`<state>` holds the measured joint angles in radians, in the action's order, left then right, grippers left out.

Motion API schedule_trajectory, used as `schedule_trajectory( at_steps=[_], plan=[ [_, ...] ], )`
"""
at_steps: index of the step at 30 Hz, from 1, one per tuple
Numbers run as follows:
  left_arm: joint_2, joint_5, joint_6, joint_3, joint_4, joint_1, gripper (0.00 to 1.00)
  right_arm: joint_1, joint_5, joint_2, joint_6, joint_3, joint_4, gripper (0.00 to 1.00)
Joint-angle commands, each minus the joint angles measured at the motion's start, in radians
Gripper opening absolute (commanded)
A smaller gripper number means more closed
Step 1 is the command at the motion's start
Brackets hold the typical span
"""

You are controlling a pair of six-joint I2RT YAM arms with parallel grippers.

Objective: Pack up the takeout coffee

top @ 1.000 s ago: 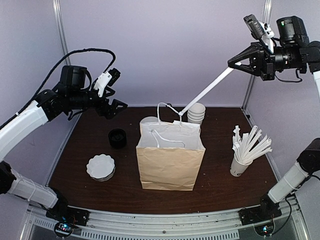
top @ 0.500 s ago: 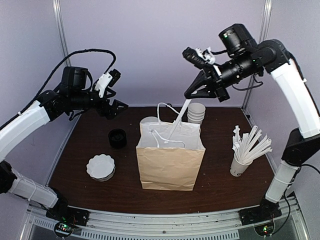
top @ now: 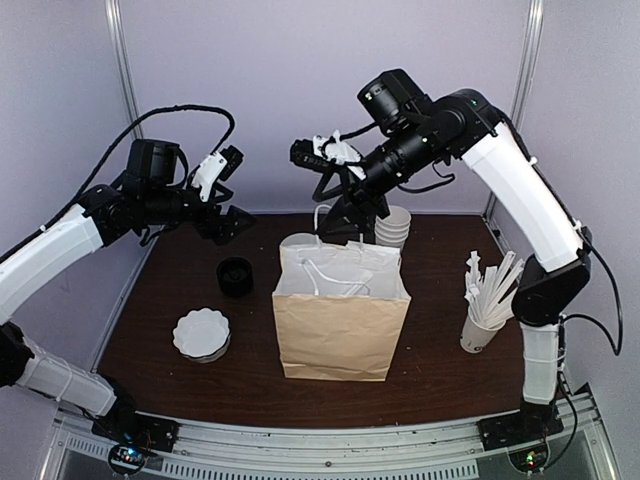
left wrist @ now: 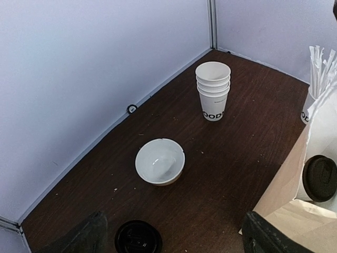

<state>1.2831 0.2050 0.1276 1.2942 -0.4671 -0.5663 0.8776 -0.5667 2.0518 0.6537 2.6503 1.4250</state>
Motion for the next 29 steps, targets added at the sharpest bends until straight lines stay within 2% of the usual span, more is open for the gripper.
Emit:
schedule_trajectory(
  at_steps=[1, 5, 7, 8, 9, 10, 13, 15, 19, 20, 22, 24, 29],
  plan=[
    [-0.017, -0.042, -0.019, -0.014, 0.057, 0.008, 0.94, -0.042, 0.132, -0.112, 0.035, 0.046, -0.008, 0.78],
    [-0.011, -0.125, -0.029, -0.013, 0.059, 0.008, 0.98, -0.202, 0.19, -0.229, 0.029, -0.023, -0.035, 0.83],
    [-0.005, -0.178, -0.034, -0.007, 0.056, 0.008, 0.97, -0.326, 0.165, -0.272, 0.003, -0.061, -0.041, 0.88],
    [0.0, -0.217, -0.038, -0.004, 0.053, 0.008, 0.98, -0.396, 0.152, -0.291, -0.006, -0.085, -0.041, 0.95],
    [0.003, -0.257, -0.042, 0.0, 0.051, 0.008, 0.98, -0.478, 0.14, -0.308, -0.012, -0.119, -0.043, 0.99],
    [0.009, -0.308, -0.043, 0.004, 0.049, 0.009, 0.98, -0.538, 0.133, -0.331, -0.022, -0.16, -0.057, 0.99],
    [0.028, -0.437, -0.067, 0.019, 0.037, 0.017, 0.98, -0.705, 0.126, -0.424, -0.102, -0.368, -0.214, 1.0],
    [0.044, -0.526, -0.112, 0.05, 0.005, 0.028, 0.98, -0.774, 0.22, -0.501, -0.214, -0.551, -0.4, 1.0],
    [0.078, -0.698, -0.186, 0.126, -0.069, 0.046, 0.97, -0.796, 0.481, -0.728, -0.337, -1.018, -0.826, 1.0],
    [0.083, -0.713, -0.193, 0.141, -0.085, 0.053, 0.98, -0.796, 0.523, -0.769, -0.418, -1.075, -0.885, 0.99],
    [0.089, -0.724, -0.202, 0.155, -0.089, 0.06, 0.98, -0.796, 0.602, -0.779, -0.552, -1.094, -0.871, 0.99],
    [0.085, -0.71, -0.197, 0.149, -0.075, 0.06, 0.97, -0.796, 0.589, -0.807, -0.612, -1.137, -0.878, 1.0],
    [0.074, -0.658, -0.183, 0.128, -0.054, 0.06, 0.98, -0.796, 0.543, -0.832, -0.592, -1.141, -0.879, 1.0]
  ],
)
